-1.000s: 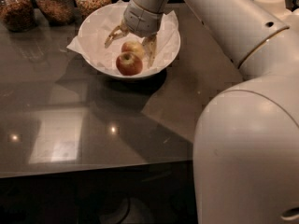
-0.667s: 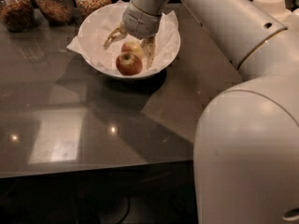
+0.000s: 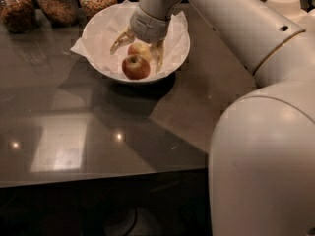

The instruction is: Pick apple from white bowl

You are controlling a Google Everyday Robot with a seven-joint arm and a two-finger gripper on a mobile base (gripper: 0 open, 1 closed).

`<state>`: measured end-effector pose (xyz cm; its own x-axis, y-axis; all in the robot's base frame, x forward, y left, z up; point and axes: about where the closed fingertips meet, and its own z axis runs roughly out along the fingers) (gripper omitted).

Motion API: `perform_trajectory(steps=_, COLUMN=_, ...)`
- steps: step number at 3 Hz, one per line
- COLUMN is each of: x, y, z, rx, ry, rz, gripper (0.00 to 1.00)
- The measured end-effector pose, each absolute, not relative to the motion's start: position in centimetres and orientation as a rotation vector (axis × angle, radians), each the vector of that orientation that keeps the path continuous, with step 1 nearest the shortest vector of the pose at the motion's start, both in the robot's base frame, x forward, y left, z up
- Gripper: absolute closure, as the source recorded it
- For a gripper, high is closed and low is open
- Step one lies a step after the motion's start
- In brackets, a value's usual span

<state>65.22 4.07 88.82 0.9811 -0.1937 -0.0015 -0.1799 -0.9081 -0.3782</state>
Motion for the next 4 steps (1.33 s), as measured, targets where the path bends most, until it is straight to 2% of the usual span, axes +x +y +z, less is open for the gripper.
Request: perform_trajectory(steps=4, x=65.9, y=4.5, z=87.3, rx=-2.835, ry=0.221, rz=-0.153, gripper=0.28)
